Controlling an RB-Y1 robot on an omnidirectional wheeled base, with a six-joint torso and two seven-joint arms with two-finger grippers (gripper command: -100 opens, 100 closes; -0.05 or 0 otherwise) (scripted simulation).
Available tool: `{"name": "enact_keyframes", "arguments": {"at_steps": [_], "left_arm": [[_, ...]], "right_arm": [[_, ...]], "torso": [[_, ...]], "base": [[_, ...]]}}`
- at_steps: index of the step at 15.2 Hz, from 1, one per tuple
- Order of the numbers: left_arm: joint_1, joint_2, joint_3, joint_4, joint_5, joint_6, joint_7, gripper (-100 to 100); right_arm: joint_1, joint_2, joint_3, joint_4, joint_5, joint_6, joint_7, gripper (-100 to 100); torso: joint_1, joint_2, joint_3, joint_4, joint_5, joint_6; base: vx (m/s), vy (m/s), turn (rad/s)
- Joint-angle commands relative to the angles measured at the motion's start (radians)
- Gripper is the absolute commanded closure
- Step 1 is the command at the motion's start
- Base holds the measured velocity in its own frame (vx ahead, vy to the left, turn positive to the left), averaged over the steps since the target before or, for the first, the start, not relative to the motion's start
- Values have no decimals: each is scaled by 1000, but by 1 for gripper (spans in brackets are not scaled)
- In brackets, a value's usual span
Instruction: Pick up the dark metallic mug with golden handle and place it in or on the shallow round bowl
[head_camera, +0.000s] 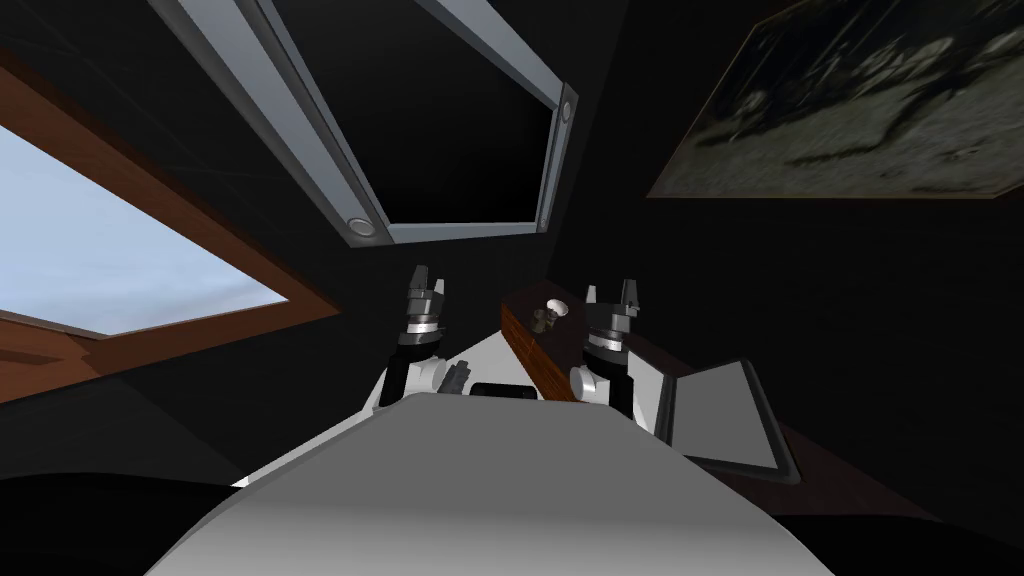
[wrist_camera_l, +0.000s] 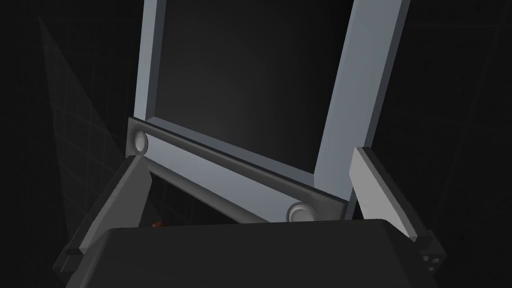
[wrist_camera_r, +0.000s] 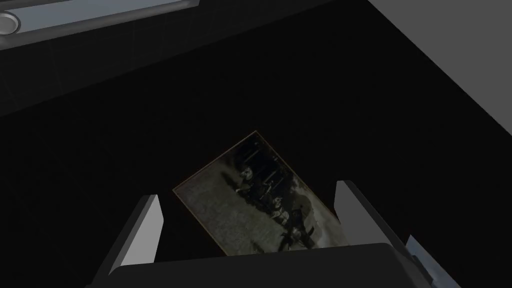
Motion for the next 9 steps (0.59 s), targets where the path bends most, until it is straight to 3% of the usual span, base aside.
{"name": "enact_keyframes", "arguments": {"at_steps": [1, 6, 9], "left_arm": [[0, 0, 0, 0, 0, 0, 0, 0], [0, 0, 0, 0, 0, 0, 0, 0], [0, 0, 0, 0, 0, 0, 0, 0]], "right_arm": [[-12, -50, 5, 10, 13, -4, 1, -100], [-42, -125, 18, 35, 42, -12, 2, -100], [-85, -195, 38, 72, 87, -25, 3, -100]], "torso": [[0, 0, 0, 0, 0, 0], [0, 0, 0, 0, 0, 0], [0, 0, 0, 0, 0, 0]], "base": [[0, 0, 0], [-3, 2, 7], [-5, 6, 17]]}}
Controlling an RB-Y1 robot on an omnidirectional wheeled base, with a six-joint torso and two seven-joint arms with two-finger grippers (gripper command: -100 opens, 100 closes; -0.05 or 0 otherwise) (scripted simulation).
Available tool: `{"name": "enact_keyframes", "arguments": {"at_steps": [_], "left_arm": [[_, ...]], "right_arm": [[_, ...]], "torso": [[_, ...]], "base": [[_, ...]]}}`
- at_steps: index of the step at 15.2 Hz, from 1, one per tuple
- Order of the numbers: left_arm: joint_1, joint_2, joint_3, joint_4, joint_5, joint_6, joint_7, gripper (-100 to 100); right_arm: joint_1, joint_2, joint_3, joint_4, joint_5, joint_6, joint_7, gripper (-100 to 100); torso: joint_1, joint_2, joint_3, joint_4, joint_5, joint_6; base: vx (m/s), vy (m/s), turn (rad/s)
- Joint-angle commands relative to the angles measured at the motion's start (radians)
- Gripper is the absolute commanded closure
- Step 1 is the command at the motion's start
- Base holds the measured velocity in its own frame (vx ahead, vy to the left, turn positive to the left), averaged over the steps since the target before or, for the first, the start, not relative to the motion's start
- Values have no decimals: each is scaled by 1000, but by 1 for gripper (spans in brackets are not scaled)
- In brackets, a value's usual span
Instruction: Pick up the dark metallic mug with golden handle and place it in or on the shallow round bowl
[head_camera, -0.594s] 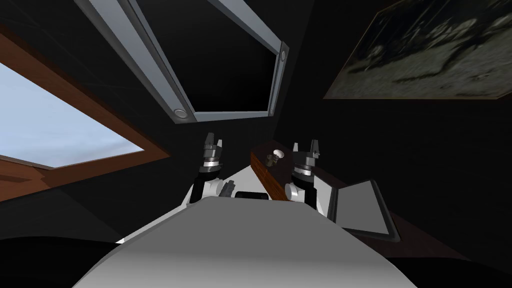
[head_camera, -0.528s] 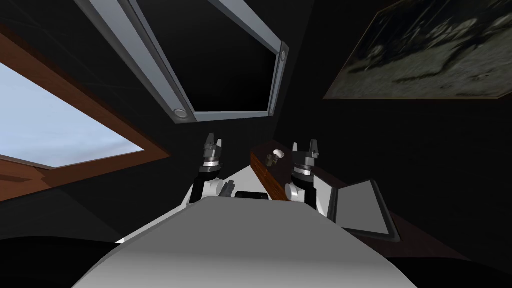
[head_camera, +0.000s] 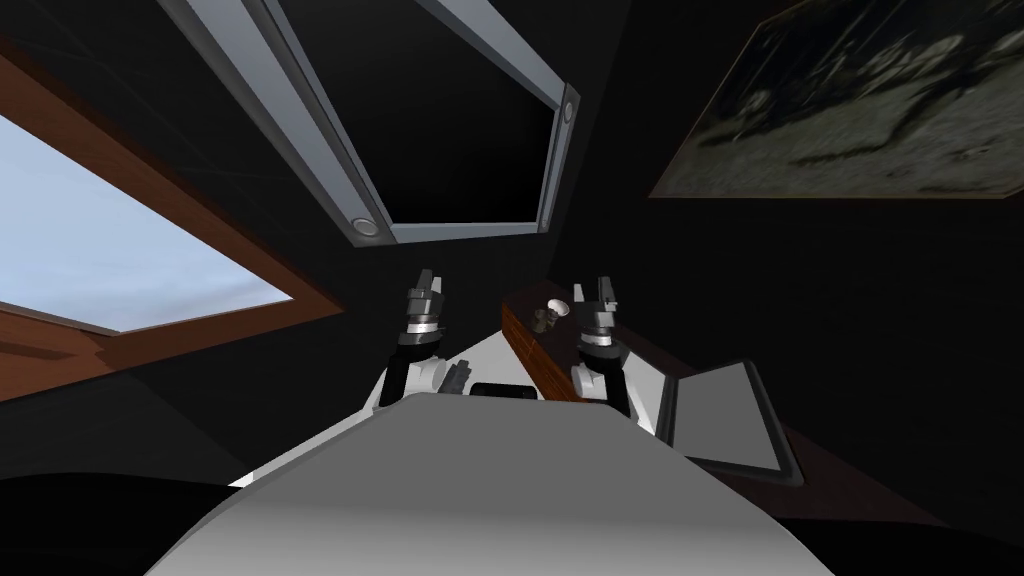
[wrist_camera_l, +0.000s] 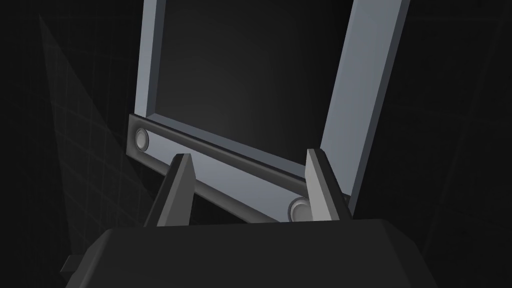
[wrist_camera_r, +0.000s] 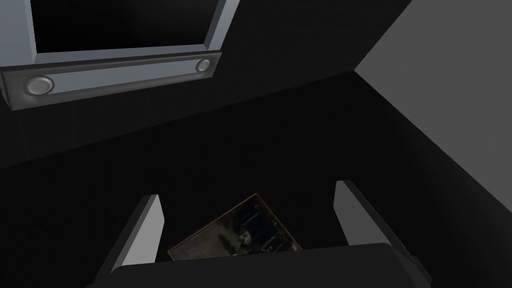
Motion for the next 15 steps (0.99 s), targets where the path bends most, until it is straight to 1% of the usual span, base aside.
{"name": "enact_keyframes", "arguments": {"at_steps": [1, 2, 3, 4, 5, 6, 7, 8, 9, 10, 11, 12, 13, 14, 15], "left_arm": [[0, 0, 0, 0, 0, 0, 0, 0], [0, 0, 0, 0, 0, 0, 0, 0], [0, 0, 0, 0, 0, 0, 0, 0], [0, 0, 0, 0, 0, 0, 0, 0], [0, 0, 0, 0, 0, 0, 0, 0], [0, 0, 0, 0, 0, 0, 0, 0], [0, 0, 0, 0, 0, 0, 0, 0], [0, 0, 0, 0, 0, 0, 0, 0], [0, 0, 0, 0, 0, 0, 0, 0], [0, 0, 0, 0, 0, 0, 0, 0], [0, 0, 0, 0, 0, 0, 0, 0], [0, 0, 0, 0, 0, 0, 0, 0], [0, 0, 0, 0, 0, 0, 0, 0], [0, 0, 0, 0, 0, 0, 0, 0], [0, 0, 0, 0, 0, 0, 0, 0]], "right_arm": [[-20, -39, 5, 20, 18, -8, -1, -100], [-46, -69, 18, 43, 45, -16, -1, -100], [-46, -80, 18, 43, 45, -16, -1, -100], [-75, -109, 33, 69, 76, -25, 0, -100], [-75, -121, 33, 69, 76, -25, 0, -100], [-106, -150, 49, 98, 110, -35, 1, -100], [-106, -161, 49, 98, 110, -35, 1, -100], [-139, -188, 68, 129, 147, -45, 2, -100], [-139, -201, 68, 129, 147, -45, 2, -100], [-174, -226, 89, 162, 185, -57, 3, -100], [-174, -241, 89, 162, 186, -57, 3, -100], [-210, -270, 111, 198, 220, -70, 4, -100], [-210, -279, 111, 198, 228, -70, 4, -100], [-242, -308, 135, 233, 260, -83, 5, -100], [-247, -316, 135, 236, 272, -83, 5, -100]], "torso": [[0, 0, 0, 0, 0, 0], [0, 0, 0, 0, 0, 0], [0, 0, 0, 0, 0, 0], [0, 0, 0, 0, 0, 0], [0, 0, 0, 0, 0, 0], [0, 0, 0, 0, 0, 0], [0, -1, 0, 0, 0, 0], [0, -1, 0, 0, 0, 0], [0, -1, -1, 0, 0, 0], [0, -1, -1, 0, 0, 0], [0, -1, -1, 0, 0, 0], [0, -1, -1, 0, 0, 0], [0, -1, -1, 0, 0, 0], [0, -1, -1, 0, 0, 0], [0, -1, -1, 0, 0, 0]], "base": [[-5, 7, 17], [-3, 8, 19], [-2, 8, 24], [-1, 9, 32], [0, 9, 23], [2, 10, 29], [3, 10, 25], [4, 11, 27], [5, 11, 25], [5, 12, 36], [5, 9, 27], [7, 9, 30], [9, 9, 28], [11, 11, 35], [11, 11, 33]]}}
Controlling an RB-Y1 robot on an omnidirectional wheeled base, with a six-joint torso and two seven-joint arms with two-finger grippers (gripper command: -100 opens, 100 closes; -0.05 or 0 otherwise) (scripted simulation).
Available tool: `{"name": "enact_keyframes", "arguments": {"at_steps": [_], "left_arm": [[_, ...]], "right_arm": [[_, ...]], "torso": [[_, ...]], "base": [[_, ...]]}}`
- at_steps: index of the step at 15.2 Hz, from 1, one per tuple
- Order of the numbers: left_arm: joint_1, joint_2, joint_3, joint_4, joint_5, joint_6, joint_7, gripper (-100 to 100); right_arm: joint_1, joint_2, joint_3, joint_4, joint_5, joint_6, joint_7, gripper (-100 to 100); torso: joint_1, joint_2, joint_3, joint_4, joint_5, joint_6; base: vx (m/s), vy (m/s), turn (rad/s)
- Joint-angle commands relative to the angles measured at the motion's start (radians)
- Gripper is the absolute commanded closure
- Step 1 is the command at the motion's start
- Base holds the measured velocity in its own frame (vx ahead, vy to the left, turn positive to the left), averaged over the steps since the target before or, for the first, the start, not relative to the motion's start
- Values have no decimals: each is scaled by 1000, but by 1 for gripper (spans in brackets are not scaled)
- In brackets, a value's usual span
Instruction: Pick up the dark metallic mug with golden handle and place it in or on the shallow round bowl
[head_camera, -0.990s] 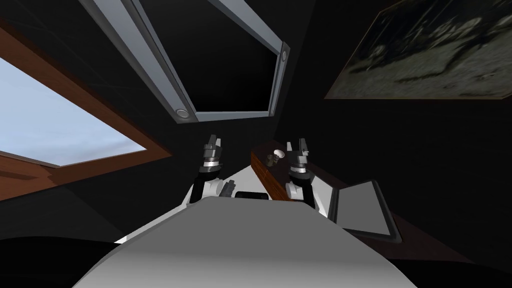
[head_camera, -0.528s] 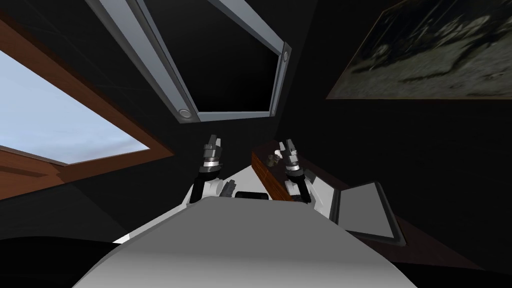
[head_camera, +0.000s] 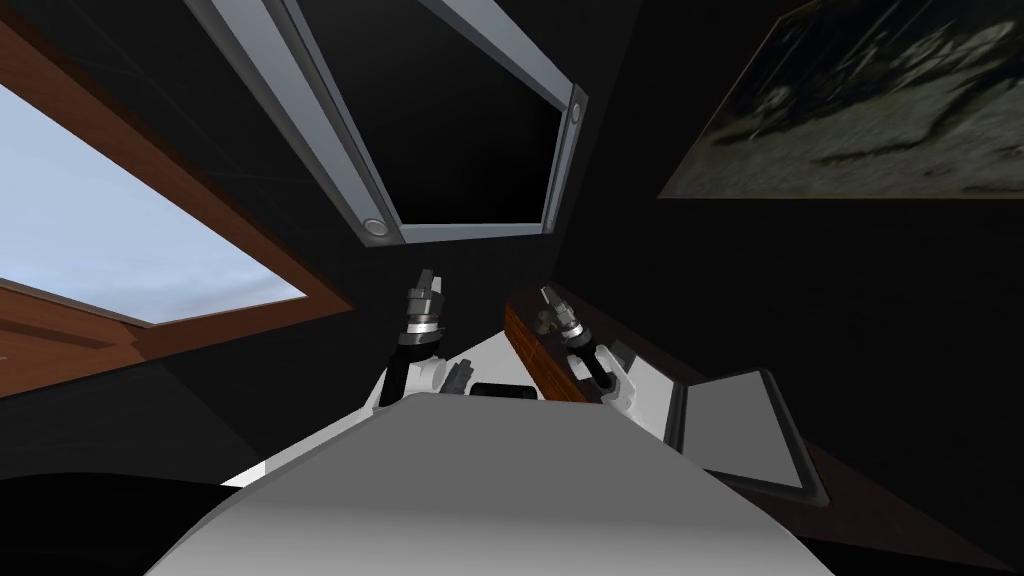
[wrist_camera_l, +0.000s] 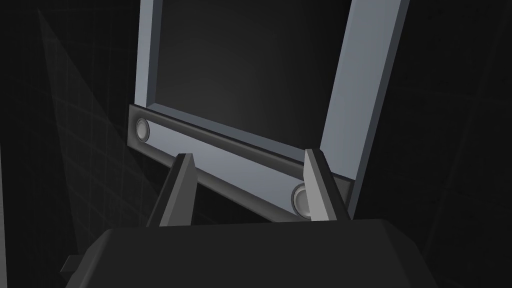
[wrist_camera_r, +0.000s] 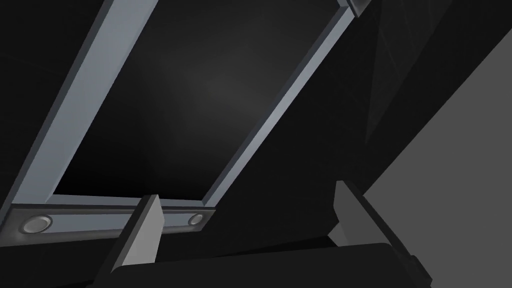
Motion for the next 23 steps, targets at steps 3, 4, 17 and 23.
{"name": "enact_keyframes", "arguments": {"at_steps": [3, 4, 17, 23], "left_arm": [[0, 0, 0, 0, 0, 0, 0, 0], [0, 0, 0, 0, 0, 0, 0, 0], [0, 0, 0, 0, 0, 0, 0, 0], [0, 0, 0, 0, 0, 0, 0, 0]], "right_arm": [[-87, -88, 60, 86, 93, -30, -1, -100], [-97, -91, 60, 96, 115, -30, -1, -100], [-304, -248, 216, 324, 376, -108, 1, -100], [-428, -327, 318, 455, 510, -156, 1, -100]], "torso": [[0, 0, 0, 0, 0, 0], [0, 0, 0, 0, 0, 0], [0, -1, -1, 0, 0, 0], [-1, -1, -1, 0, 0, 0]], "base": [[12, 10, 35], [14, 8, 38], [17, 5, 27], [23, -3, 25]]}}
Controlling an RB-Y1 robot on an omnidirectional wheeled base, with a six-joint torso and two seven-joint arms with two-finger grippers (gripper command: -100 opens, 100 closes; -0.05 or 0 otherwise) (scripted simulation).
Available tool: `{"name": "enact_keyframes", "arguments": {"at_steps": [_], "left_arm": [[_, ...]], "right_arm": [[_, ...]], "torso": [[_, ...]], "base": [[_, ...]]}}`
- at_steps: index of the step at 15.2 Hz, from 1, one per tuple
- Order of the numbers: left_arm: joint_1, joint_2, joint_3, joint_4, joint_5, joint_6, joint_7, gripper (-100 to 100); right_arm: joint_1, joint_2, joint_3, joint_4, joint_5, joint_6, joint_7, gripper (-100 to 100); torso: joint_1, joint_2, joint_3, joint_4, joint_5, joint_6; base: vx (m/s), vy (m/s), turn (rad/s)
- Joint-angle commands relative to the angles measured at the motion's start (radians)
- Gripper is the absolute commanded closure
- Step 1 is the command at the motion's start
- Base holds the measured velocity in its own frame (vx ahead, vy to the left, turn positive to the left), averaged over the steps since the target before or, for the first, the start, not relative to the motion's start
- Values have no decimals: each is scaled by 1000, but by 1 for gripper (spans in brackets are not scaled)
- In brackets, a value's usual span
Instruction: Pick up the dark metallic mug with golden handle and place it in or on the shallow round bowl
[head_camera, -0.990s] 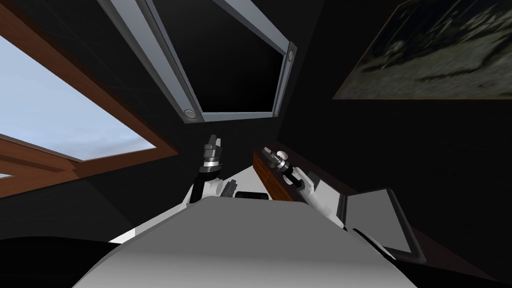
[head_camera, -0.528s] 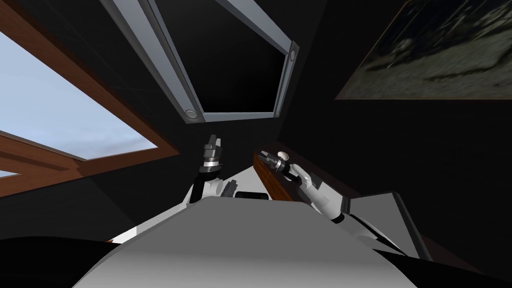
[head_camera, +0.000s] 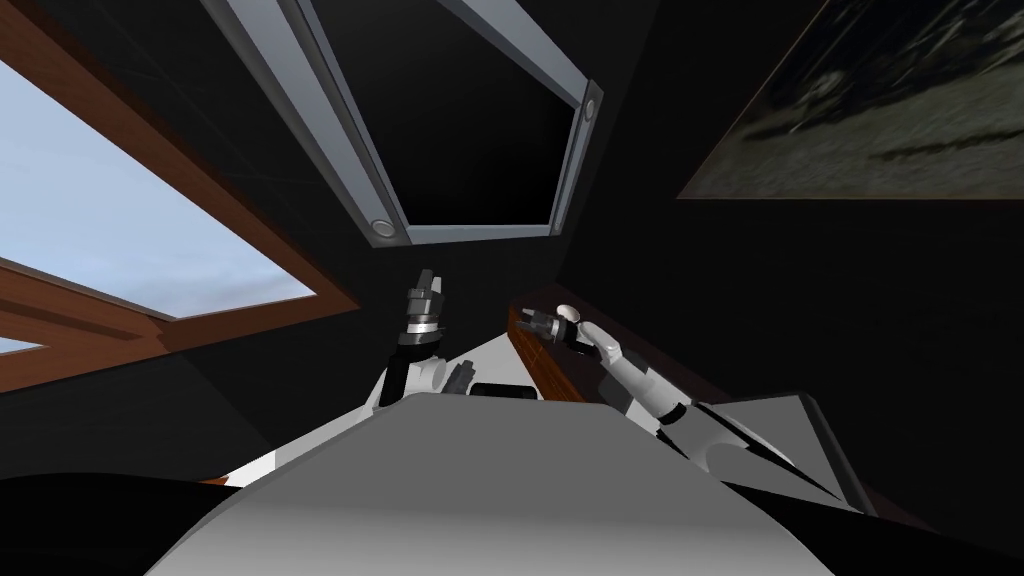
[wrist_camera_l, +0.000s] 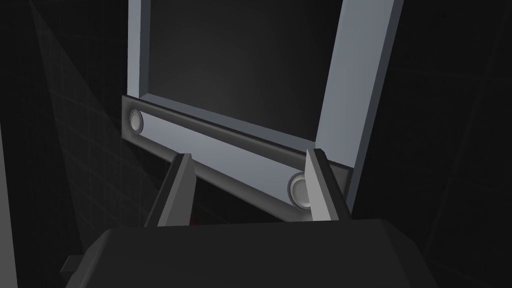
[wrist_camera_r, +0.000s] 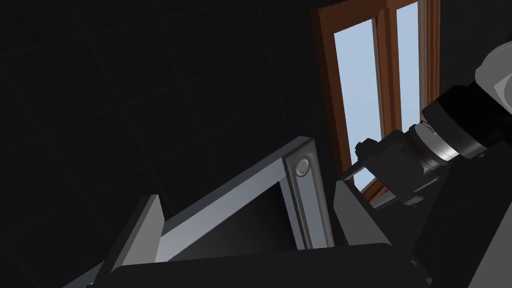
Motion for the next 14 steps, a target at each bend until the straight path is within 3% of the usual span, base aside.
{"name": "enact_keyframes", "arguments": {"at_steps": [1, 2, 3, 4, 5, 7, 8, 9, 10, 12, 13, 14], "left_arm": [[0, 0, 0, 0, 0, 0, 0, 0], [0, 0, 0, 0, 0, 0, 0, 0], [0, 0, 0, 0, 0, 0, 0, 0], [0, 0, 0, 0, 0, 0, 0, 0], [0, 0, 0, 0, 0, 0, 0, 0], [0, 0, 0, 0, 0, 0, 0, 0], [0, 0, 0, 0, 0, 0, 0, 0], [0, 0, 0, 0, 0, 0, 0, 0], [0, 0, 0, 0, 0, 0, 0, 0], [0, 0, 0, 0, 0, 0, 0, 0], [0, 0, 0, 0, 0, 0, 0, 0], [0, 0, 0, 0, 0, 0, 0, 0]], "right_arm": [[-29, -22, 27, 40, 50, -14, 1, -100], [-29, -22, 27, 40, 59, -14, 1, -100], [-70, -45, 62, 85, 91, -30, 1, -100], [-70, -45, 62, 88, 112, -30, 1, -100], [-110, -68, 96, 121, 137, -46, 1, -100], [-110, -68, 96, 135, 167, -46, 1, -100], [-148, -89, 131, 178, 202, -61, 1, -100], [-148, -89, 131, 182, 220, -61, 1, -100], [-185, -108, 166, 222, 247, -76, 0, -100], [-185, -108, 166, 228, 271, -76, 0, -100], [-220, -126, 200, 255, 309, -90, 0, -100], [-220, -126, 200, 270, 322, -90, 0, -100]], "torso": [[0, 0, 0, 0, 0, 0], [0, 0, 0, 0, 0, 0], [0, 0, 0, 0, 0, 0], [0, 0, 0, 0, 0, 0], [0, 0, 0, 0, 0, 0], [0, 0, 0, 0, 0, 0], [0, 0, 0, 0, 0, 0], [0, 0, 0, 0, 0, 0], [0, 0, 0, 0, 0, 0], [0, 0, 0, 0, 0, 0], [0, 0, 0, 0, 0, 0], [0, 0, 0, 0, 0, 0]], "base": [[30, -6, 34], [22, -4, 13], [27, -2, 17], [27, -2, 22], [28, -1, 37], [27, -5, 21], [24, -1, 24], [26, 1, 26], [34, 3, 47], [29, -1, 16], [24, 0, 23], [28, -1, 27]]}}
